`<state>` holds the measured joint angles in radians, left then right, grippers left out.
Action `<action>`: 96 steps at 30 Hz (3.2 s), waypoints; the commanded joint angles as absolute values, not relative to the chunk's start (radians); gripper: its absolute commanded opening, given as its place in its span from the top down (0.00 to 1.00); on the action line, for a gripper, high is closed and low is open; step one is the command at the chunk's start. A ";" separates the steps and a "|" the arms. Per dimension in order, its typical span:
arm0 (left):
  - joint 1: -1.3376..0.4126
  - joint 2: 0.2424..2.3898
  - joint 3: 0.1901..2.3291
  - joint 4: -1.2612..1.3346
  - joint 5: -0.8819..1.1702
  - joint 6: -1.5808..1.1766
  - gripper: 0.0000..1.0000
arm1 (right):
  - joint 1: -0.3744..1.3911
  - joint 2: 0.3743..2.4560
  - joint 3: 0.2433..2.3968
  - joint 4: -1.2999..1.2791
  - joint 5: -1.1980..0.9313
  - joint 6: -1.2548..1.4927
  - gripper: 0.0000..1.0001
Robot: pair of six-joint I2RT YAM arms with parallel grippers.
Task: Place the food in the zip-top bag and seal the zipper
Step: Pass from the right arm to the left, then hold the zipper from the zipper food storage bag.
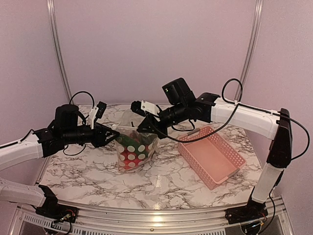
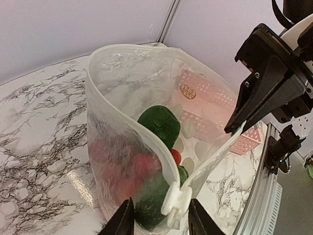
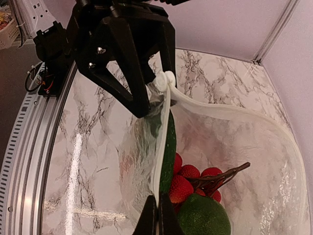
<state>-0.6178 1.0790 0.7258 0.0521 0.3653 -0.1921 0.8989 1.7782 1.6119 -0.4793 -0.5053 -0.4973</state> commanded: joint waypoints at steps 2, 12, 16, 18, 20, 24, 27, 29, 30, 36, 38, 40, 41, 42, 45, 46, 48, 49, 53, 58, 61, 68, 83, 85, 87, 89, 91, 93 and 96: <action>-0.614 1.073 0.697 0.073 0.344 -0.164 0.63 | 0.900 1.776 1.623 -0.469 -0.494 -0.491 1.00; -0.614 1.058 0.697 0.096 0.296 -0.156 0.73 | 0.900 1.779 1.621 -0.476 -0.492 -0.496 1.00; -0.614 1.060 0.711 0.103 0.296 -0.158 0.76 | 0.900 1.784 1.624 -0.476 -0.494 -0.495 1.00; -0.614 1.058 0.713 0.109 0.297 -0.160 0.75 | 0.900 1.786 1.624 -0.476 -0.493 -0.495 1.00; -0.614 1.060 0.716 0.113 0.297 -0.160 0.75 | 0.900 1.788 1.626 -0.476 -0.493 -0.494 1.00; -0.614 1.062 0.718 0.119 0.294 -0.159 0.72 | 0.900 1.790 1.628 -0.476 -0.492 -0.491 1.00; -0.614 1.063 0.718 0.129 0.290 -0.159 0.69 | 0.900 1.790 1.628 -0.477 -0.492 -0.491 1.00; -0.614 1.066 0.717 0.133 0.291 -0.158 0.71 | 0.900 1.789 1.628 -0.477 -0.490 -0.492 1.00; -0.614 1.066 0.717 0.133 0.292 -0.157 0.72 | 0.900 1.789 1.626 -0.477 -0.490 -0.492 1.00; -0.614 1.066 0.722 0.145 0.293 -0.156 0.80 | 0.900 1.789 1.623 -0.479 -0.488 -0.493 1.00; -0.614 1.069 0.728 0.151 0.304 -0.157 0.84 | 0.900 1.791 1.623 -0.479 -0.489 -0.494 1.00; -0.614 1.073 0.732 0.158 0.309 -0.159 0.89 | 0.900 1.797 1.623 -0.479 -0.485 -0.494 1.00; -0.614 1.075 0.734 0.159 0.308 -0.159 0.92 | 0.899 1.799 1.624 -0.480 -0.482 -0.494 0.99; -0.614 1.076 0.737 0.155 0.309 -0.158 0.94 | 0.899 1.803 1.626 -0.480 -0.476 -0.494 0.96; -0.614 1.072 0.749 0.137 0.301 -0.146 0.98 | 0.900 1.813 1.661 -0.498 -0.476 -0.506 0.83; -0.614 1.068 0.752 0.125 0.295 -0.138 0.98 | 0.900 1.819 1.688 -0.512 -0.487 -0.516 0.77; -0.614 1.050 0.755 0.105 0.275 -0.118 0.99 | 0.906 1.840 1.758 -0.546 -0.503 -0.540 0.70; -0.614 1.039 0.753 0.097 0.265 -0.108 1.00 | 0.912 1.852 1.794 -0.559 -0.508 -0.551 0.69; -0.615 1.009 0.750 0.068 0.230 -0.070 1.00 | 0.942 1.904 1.892 -0.572 -0.509 -0.569 0.68; -0.617 0.993 0.751 0.051 0.221 -0.052 1.00 | 0.976 1.980 1.969 -0.563 -0.508 -0.556 0.62; -0.620 0.976 0.746 0.041 0.206 -0.040 1.00 | 0.989 2.009 1.992 -0.540 -0.502 -0.541 0.53; -0.624 0.934 0.725 0.034 0.182 -0.028 1.00 | 0.992 2.073 2.056 -0.512 -0.493 -0.486 0.52; -0.631 0.888 0.673 0.028 0.140 -0.006 1.00 | 0.994 2.081 2.143 -0.519 -0.514 -0.499 0.58; -0.632 0.880 0.674 0.027 0.140 0.025 1.00 | 0.994 2.105 2.165 -0.516 -0.525 -0.474 0.57; -0.632 0.876 0.678 0.018 0.143 0.038 1.00 | 0.993 2.137 2.198 -0.529 -0.534 -0.459 0.57; -0.632 0.875 0.680 0.006 0.147 0.047 1.00 | 0.994 2.159 2.213 -0.531 -0.546 -0.454 0.57; -0.632 0.873 0.680 0.002 0.149 0.056 1.00 | 0.994 2.163 2.211 -0.521 -0.551 -0.446 0.57; -0.634 0.870 0.680 0.002 0.147 0.062 1.00 | 0.993 2.173 2.213 -0.522 -0.558 -0.448 0.58; -0.634 0.867 0.679 0.002 0.144 0.067 1.00 | 0.994 2.178 2.214 -0.533 -0.572 -0.456 0.59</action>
<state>-0.6304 0.8925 0.6785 0.0067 0.1482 0.0402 0.9882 2.1574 2.1815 -0.5213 -0.5407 -0.4667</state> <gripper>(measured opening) 0.013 0.416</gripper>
